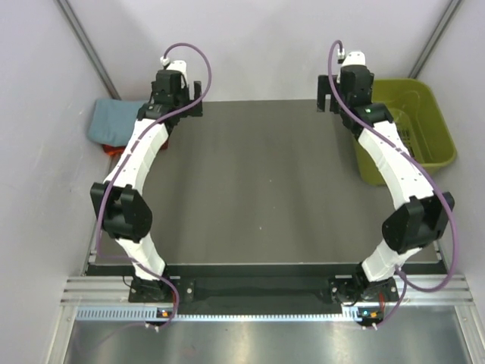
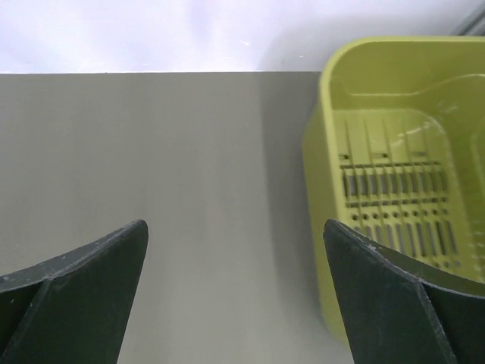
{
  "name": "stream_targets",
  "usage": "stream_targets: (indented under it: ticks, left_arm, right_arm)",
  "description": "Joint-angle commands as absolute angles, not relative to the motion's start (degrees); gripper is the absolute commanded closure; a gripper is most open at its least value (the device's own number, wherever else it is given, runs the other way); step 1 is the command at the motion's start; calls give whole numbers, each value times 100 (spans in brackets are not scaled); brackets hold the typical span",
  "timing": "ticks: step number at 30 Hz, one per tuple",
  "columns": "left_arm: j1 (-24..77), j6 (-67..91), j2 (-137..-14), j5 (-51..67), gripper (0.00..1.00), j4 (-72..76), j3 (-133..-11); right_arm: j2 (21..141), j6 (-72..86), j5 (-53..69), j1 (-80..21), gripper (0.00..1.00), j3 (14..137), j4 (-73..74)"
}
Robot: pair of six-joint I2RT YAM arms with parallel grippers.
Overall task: Fold and stack the t-shirts
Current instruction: Neatly place the folded tshirt to the corner
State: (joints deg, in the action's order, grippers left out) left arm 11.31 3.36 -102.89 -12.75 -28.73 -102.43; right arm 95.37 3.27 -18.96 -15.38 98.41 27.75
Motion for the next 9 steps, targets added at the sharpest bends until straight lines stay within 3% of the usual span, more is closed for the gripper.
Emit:
stream_targets:
  ticks: [1,9]
  left_arm:
    - [1046,1000,-9634,-880,1,-2697,-10178]
    - [1037,1081,-9097,-448,1,-2549,-10029]
  right_arm:
    - [8808,-147,-2346,-1713,0,9730,2672]
    - [8332,-607,-2891,-1916,0,9484,2856]
